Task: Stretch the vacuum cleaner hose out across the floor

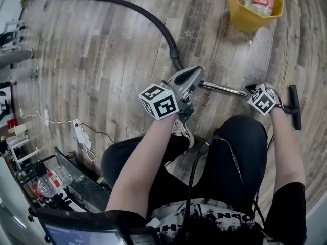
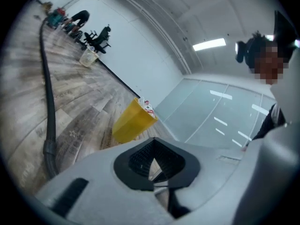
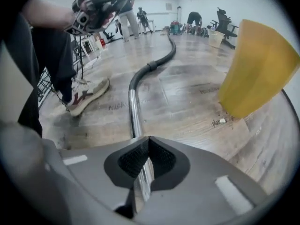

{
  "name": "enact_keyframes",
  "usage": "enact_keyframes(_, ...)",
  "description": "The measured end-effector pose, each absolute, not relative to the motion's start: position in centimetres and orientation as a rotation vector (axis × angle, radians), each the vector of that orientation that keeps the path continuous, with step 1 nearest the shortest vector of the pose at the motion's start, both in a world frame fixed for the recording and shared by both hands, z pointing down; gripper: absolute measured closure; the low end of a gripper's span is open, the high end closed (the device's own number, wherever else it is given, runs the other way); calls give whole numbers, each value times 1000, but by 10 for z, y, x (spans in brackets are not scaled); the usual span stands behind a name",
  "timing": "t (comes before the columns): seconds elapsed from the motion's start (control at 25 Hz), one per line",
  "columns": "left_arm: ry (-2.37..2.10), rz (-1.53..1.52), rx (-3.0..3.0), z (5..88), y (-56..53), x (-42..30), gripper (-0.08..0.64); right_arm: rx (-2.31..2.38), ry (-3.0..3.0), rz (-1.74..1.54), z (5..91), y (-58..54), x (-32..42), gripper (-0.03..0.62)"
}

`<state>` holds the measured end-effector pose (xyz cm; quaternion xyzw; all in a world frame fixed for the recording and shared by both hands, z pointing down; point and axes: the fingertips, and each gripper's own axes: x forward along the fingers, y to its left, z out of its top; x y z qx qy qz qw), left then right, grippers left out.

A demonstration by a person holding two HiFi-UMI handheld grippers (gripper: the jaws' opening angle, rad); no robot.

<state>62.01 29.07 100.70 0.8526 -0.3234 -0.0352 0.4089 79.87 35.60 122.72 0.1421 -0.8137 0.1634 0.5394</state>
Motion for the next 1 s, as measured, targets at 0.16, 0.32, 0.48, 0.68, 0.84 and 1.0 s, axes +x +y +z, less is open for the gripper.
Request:
enact_keyframes(0.16, -710, 179, 2334, 999, 278, 623, 561, 417, -2102, 456, 1191, 338, 746, 588)
enact_keyframes(0.32, -598, 364, 2444, 980, 264, 610, 561, 437, -2229, 498, 1143, 321, 698, 586)
enact_keyframes(0.48, -550, 430, 2476, 943, 256, 584, 561, 405, -2338, 512, 1074, 306, 657, 586)
enact_keyframes(0.68, -624, 343, 2427, 871, 258, 536, 561, 327, -2419, 504, 963, 291, 609, 586)
enact_keyframes(0.84, -759, 225, 2359, 794, 266, 502, 561, 305, -2495, 528, 864, 282, 576, 586)
enact_keyframes(1.0, -846, 225, 2314, 720, 276, 469, 561, 315, -2538, 557, 758, 269, 547, 586)
